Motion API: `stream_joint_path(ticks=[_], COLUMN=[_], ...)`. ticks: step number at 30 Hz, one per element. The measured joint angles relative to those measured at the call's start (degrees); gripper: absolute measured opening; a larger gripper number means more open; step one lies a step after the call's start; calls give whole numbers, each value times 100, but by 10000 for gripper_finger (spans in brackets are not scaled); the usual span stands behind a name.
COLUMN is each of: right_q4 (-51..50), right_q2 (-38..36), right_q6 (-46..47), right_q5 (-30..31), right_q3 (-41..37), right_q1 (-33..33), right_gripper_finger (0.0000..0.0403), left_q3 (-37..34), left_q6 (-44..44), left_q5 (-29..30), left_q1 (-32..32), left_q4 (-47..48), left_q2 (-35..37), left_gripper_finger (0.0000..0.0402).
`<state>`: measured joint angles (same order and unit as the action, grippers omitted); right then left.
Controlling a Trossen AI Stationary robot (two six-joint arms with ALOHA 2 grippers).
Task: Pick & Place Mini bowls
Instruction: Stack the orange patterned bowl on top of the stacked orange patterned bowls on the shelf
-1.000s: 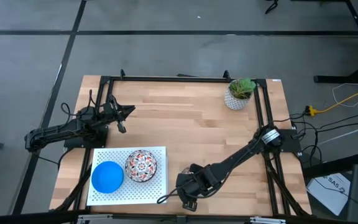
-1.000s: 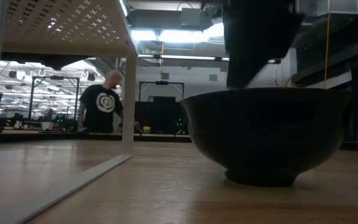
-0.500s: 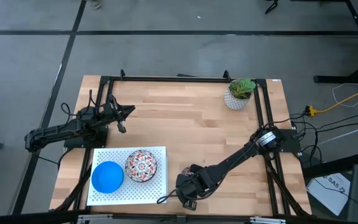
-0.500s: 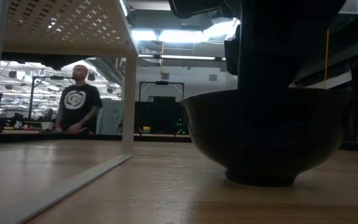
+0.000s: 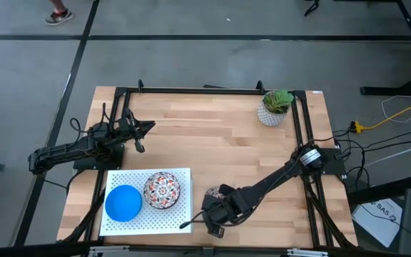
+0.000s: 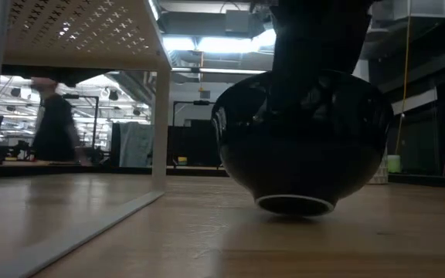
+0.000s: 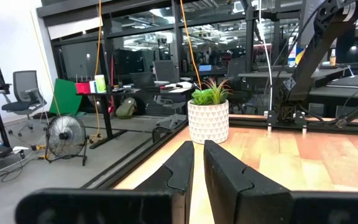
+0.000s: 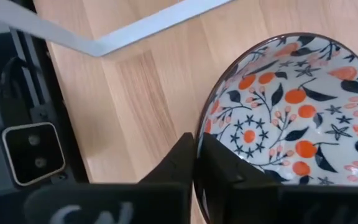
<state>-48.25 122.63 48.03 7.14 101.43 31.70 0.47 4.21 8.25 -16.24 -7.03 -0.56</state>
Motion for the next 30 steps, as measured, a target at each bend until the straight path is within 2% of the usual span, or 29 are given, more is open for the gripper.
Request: stream_joint_path(ticks=[5,20,30], right_q4=[-336,-2405,-3493], right_q2=[25,79,70], right_q6=[-148,-178,-273], right_q5=[54,369,1214], right_q3=[271,1440,2003], right_q1=[0,-4,-7], right_gripper_finger=[13,12,12], left_q3=[1,1,0], left_q6=[1,1,1], left_q5=[0,0,0], left_q1=[0,-1,-1], left_q4=[0,0,0], left_q2=[-1,-1,0], left_gripper_finger=[31,31,31])
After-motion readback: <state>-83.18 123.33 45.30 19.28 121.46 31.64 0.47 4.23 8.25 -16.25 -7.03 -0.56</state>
